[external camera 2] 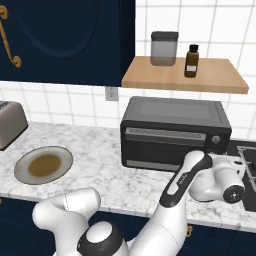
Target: Pick up the kebab skewer and baguette bread, and place them inside the toaster oven. Close the toaster oven door and start by setting the timer.
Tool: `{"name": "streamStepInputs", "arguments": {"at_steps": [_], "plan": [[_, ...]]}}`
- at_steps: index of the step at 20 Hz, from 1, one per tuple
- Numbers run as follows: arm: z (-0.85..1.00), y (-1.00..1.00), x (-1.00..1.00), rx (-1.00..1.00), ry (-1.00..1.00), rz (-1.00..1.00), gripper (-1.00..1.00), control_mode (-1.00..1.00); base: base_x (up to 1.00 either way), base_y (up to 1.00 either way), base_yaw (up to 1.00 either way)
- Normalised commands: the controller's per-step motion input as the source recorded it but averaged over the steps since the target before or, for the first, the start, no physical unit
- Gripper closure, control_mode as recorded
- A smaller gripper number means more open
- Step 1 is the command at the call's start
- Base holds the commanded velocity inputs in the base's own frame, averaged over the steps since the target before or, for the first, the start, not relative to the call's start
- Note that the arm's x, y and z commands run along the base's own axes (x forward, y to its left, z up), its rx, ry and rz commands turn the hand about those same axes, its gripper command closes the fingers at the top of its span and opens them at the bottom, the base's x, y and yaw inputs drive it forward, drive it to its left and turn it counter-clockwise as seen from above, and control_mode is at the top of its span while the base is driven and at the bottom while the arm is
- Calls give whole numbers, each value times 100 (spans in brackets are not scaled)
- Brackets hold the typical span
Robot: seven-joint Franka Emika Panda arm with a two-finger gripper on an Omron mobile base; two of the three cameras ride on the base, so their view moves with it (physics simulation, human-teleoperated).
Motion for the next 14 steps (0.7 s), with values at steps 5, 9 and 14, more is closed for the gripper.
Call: {"name": "streamStepInputs", "arguments": {"at_steps": [5,9,14], "plan": [[19,0,5,4,0,0,-100,-100,0,0,0],[13,0,0,0,0,-1,-100,-100,0,0,0],[3,-1,0,5,0,0,-100,-100,0,0,0]]}}
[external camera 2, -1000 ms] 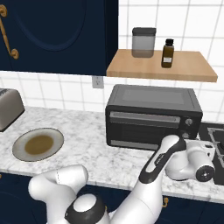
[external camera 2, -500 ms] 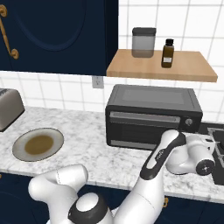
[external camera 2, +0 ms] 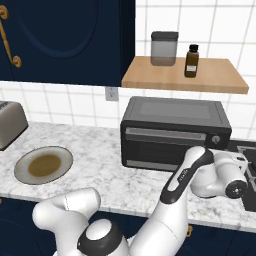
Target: Pick up the kebab skewer and baguette bread, and place them inside the toaster oven. Close the toaster oven door and start by setting the timer.
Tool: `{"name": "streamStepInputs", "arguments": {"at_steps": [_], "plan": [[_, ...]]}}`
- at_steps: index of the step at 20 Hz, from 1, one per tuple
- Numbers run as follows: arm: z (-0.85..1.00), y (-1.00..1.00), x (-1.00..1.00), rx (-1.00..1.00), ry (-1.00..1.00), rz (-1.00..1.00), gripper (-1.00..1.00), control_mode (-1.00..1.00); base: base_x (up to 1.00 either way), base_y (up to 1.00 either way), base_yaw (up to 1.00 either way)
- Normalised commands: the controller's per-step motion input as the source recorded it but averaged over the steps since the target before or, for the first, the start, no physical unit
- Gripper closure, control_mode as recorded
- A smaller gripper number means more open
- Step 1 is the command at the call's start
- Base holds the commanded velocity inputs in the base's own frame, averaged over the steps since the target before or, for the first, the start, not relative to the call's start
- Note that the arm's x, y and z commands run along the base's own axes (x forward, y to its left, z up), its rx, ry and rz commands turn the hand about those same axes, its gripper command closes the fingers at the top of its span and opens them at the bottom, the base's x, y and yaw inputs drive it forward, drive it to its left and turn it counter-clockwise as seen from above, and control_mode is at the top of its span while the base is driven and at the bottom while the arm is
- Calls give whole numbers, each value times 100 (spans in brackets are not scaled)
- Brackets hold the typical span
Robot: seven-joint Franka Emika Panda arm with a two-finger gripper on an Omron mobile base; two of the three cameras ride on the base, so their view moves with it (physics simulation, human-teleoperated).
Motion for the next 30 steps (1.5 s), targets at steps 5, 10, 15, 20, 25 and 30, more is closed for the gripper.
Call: {"name": "streamStepInputs", "arguments": {"at_steps": [5,10,15,20,25,30], "plan": [[0,0,0,11,-3,-1,-100,-100,0,0,0],[0,0,0,11,-4,0,-100,-100,0,0,0],[0,0,0,12,-4,0,-100,-100,0,0,0],[7,0,0,11,-3,0,-100,-100,0,0,0],[8,0,15,4,0,0,-100,-100,0,0,0],[6,0,30,3,0,0,-100,-100,0,0,0]]}}
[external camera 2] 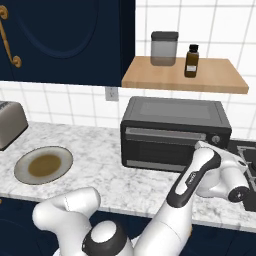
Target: Pick up the kebab skewer and baguette bread, and place them inside the toaster oven. Close the toaster oven door and start by setting the timer.
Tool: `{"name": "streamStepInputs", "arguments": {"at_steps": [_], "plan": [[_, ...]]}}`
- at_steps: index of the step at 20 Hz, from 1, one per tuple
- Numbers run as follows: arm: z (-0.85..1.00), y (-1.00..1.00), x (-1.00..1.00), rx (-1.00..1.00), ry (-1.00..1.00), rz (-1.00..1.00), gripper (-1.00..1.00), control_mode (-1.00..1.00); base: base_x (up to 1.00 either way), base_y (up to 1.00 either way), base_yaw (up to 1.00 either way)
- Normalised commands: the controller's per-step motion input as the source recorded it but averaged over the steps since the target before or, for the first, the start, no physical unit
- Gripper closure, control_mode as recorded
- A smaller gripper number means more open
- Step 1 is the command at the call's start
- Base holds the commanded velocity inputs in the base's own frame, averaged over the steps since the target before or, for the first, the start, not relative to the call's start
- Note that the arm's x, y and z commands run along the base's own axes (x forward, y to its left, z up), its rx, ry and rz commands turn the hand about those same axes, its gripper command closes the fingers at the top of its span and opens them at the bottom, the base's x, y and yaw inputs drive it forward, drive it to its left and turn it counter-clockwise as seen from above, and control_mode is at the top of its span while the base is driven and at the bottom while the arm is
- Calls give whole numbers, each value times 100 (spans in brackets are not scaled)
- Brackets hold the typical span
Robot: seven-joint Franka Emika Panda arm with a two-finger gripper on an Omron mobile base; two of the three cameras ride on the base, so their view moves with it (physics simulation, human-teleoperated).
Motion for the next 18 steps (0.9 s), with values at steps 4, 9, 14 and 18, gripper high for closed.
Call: {"name": "streamStepInputs", "arguments": {"at_steps": [4,9,14,18], "plan": [[4,-4,25,5,-1,0,-100,-100,0,0,0],[14,0,2,4,-6,0,-100,-100,0,0,0],[19,-1,0,3,-2,-4,-100,-100,0,0,0],[0,-4,0,0,0,-14,-100,-100,0,0,0]]}}
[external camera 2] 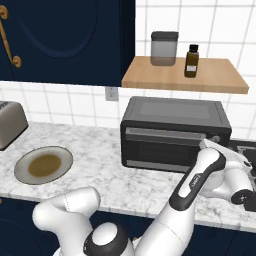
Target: Pick up the kebab skewer and baguette bread, and place them inside the toaster oven. Close the toaster oven door and start by setting the timer.
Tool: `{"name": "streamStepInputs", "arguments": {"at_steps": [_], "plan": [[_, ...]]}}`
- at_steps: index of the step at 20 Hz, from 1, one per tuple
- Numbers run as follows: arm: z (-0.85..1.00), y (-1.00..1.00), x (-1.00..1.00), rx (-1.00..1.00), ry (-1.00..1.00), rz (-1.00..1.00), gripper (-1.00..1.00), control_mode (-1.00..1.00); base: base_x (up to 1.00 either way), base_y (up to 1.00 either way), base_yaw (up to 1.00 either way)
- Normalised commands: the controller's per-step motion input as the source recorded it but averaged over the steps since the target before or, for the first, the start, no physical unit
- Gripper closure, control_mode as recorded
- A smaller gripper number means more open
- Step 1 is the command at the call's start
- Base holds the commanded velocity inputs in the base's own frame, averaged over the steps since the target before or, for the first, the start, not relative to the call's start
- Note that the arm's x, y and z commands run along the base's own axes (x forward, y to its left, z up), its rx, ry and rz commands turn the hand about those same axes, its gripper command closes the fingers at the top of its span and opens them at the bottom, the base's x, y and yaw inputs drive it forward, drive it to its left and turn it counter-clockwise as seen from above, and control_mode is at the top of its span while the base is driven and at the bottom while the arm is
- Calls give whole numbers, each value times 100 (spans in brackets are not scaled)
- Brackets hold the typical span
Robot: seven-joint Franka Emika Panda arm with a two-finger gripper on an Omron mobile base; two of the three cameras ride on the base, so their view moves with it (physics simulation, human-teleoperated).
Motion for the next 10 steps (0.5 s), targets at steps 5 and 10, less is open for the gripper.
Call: {"name": "streamStepInputs", "arguments": {"at_steps": [5,10], "plan": [[0,0,4,0,0,-12,-100,-100,0,0,0],[-3,2,6,2,1,0,-100,-100,0,0,0]]}}
